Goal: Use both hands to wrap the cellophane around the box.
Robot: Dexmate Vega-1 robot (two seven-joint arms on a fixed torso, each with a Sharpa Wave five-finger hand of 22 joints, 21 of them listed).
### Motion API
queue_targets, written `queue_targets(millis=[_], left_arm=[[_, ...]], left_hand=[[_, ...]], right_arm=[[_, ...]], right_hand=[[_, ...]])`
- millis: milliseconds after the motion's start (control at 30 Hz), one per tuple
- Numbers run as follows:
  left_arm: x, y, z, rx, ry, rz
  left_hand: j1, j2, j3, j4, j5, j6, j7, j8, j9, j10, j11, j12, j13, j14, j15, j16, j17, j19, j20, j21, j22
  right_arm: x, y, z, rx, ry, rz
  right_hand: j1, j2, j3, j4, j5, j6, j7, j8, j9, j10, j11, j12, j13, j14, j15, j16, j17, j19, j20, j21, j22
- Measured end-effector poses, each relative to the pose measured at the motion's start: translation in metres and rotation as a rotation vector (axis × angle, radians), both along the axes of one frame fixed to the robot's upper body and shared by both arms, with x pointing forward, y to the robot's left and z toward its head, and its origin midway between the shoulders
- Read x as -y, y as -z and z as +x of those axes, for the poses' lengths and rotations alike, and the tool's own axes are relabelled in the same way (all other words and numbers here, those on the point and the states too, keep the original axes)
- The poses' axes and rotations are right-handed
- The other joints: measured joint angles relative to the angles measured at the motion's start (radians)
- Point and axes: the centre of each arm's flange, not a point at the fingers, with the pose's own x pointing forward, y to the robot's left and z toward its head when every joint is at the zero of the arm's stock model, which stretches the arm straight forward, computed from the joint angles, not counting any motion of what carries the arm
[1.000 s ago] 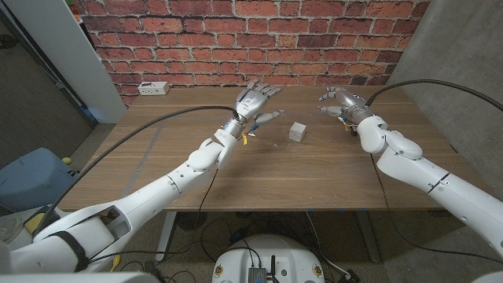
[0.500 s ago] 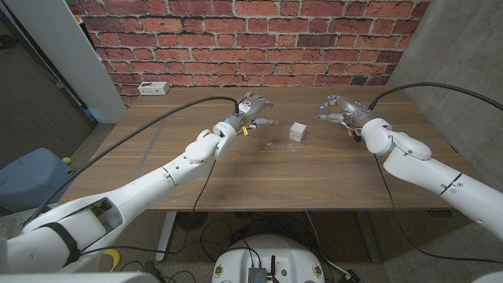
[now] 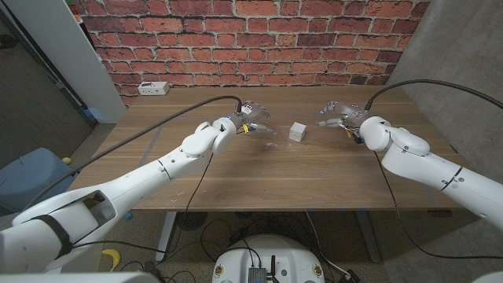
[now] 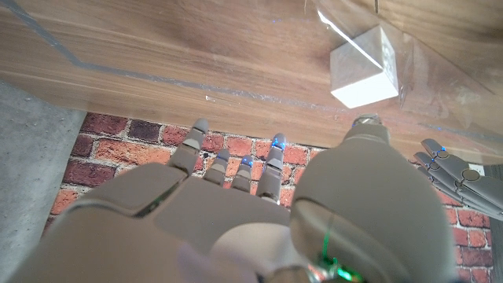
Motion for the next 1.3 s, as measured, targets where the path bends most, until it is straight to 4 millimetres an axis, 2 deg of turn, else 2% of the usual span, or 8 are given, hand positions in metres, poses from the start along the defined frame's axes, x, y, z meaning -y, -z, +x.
queue_targets(millis=[100,333,433,567,867,1067,1200,1300], left_arm=[[0.002,0.002,0.000,0.002,-0.022,0.033],[0.004,0.007,0.002,0.064,-0.067,0.083],[0.004,0.011,0.005,0.126,-0.083,0.104],[0.004,0.016,0.008,0.167,-0.097,0.121],[0.004,0.031,0.019,0.201,-0.116,0.170],[0.004,0.037,0.024,0.256,-0.118,0.199],[0.002,0.042,0.028,0.316,-0.111,0.210],[0.002,0.044,0.029,0.358,-0.103,0.216]], left_hand=[[0.062,0.015,0.013,-0.032,0.024,0.015,-0.007,0.000,-0.005,0.011,-0.018,0.001,-0.004,0.001,0.000,0.005,0.000,0.001,0.000,-0.003,0.000],[0.263,0.071,0.067,-0.090,0.063,0.126,-0.052,0.019,-0.005,0.071,-0.071,0.023,-0.008,0.060,-0.055,0.016,-0.004,0.088,-0.001,-0.003,-0.005],[0.330,0.074,0.077,-0.090,0.063,0.194,-0.074,0.019,-0.005,0.114,-0.099,0.027,-0.009,0.100,-0.080,0.016,-0.005,0.124,-0.002,0.002,-0.005],[0.374,0.064,0.084,-0.092,0.063,0.249,-0.088,0.019,-0.005,0.144,-0.128,0.035,-0.009,0.127,-0.099,0.016,-0.005,0.146,-0.010,0.002,-0.005],[0.417,0.028,0.070,-0.086,0.063,0.356,-0.112,0.027,-0.005,0.162,-0.136,0.035,-0.009,0.147,-0.098,0.016,-0.004,0.168,-0.031,0.002,-0.005],[0.579,0.062,0.090,-0.091,0.040,0.550,-0.138,0.042,-0.002,0.262,-0.160,0.035,-0.009,0.210,-0.100,0.016,-0.004,0.232,-0.067,0.005,-0.002],[0.642,0.090,0.096,-0.085,0.016,0.656,-0.143,0.053,0.002,0.325,-0.162,0.045,-0.009,0.250,-0.101,0.015,-0.004,0.267,-0.091,0.010,-0.002],[0.672,0.113,0.096,-0.085,-0.007,0.718,-0.139,0.062,0.002,0.368,-0.166,0.050,-0.007,0.275,-0.102,0.020,-0.004,0.285,-0.109,0.014,-0.002]], right_arm=[[-0.002,0.001,0.001,-0.015,0.009,-0.013],[-0.004,0.005,0.003,-0.034,0.029,-0.036],[-0.005,0.009,0.005,-0.041,0.045,-0.050],[-0.005,0.014,0.007,-0.045,0.067,-0.072],[-0.003,0.023,0.009,-0.057,0.117,-0.109],[-0.002,0.028,0.008,-0.081,0.161,-0.141],[-0.003,0.034,0.008,-0.097,0.184,-0.165],[-0.002,0.036,0.008,-0.101,0.204,-0.179]], right_hand=[[0.001,-0.001,-0.003,-0.003,0.000,-0.022,-0.002,0.000,0.000,-0.002,0.002,0.000,0.000,0.000,0.000,0.000,0.000,0.000,0.000,0.000,0.000],[0.006,-0.006,-0.004,-0.003,0.008,-0.044,-0.002,0.000,-0.004,-0.007,-0.004,0.000,0.000,0.000,0.000,0.000,0.000,0.000,0.000,0.000,0.000],[0.013,0.000,0.001,-0.008,0.010,-0.051,-0.005,0.000,-0.005,-0.007,-0.004,0.000,0.000,0.000,0.000,0.000,0.000,0.000,0.000,0.000,0.000],[0.035,0.012,0.009,-0.016,0.021,-0.051,-0.005,0.001,-0.005,-0.011,-0.007,0.000,0.000,0.000,0.000,0.000,0.000,0.000,0.000,0.004,0.000],[0.089,0.019,0.025,-0.047,0.044,-0.022,-0.012,0.023,-0.005,-0.008,-0.013,0.010,0.000,0.004,-0.004,0.000,-0.004,0.000,0.000,0.005,0.000],[0.120,0.026,0.039,-0.061,0.050,-0.004,-0.016,0.032,-0.004,-0.003,-0.018,0.012,0.000,0.009,-0.009,0.002,-0.004,0.001,0.000,0.005,-0.003],[0.186,0.036,0.059,-0.098,0.070,0.063,-0.030,0.051,-0.004,0.022,-0.030,0.020,0.000,0.024,-0.024,0.009,-0.004,0.023,-0.010,0.009,-0.003],[0.261,0.057,0.095,-0.137,0.081,0.188,-0.058,0.083,-0.007,0.078,-0.049,0.036,-0.005,0.048,-0.043,0.020,-0.004,0.049,-0.024,0.012,-0.003]])
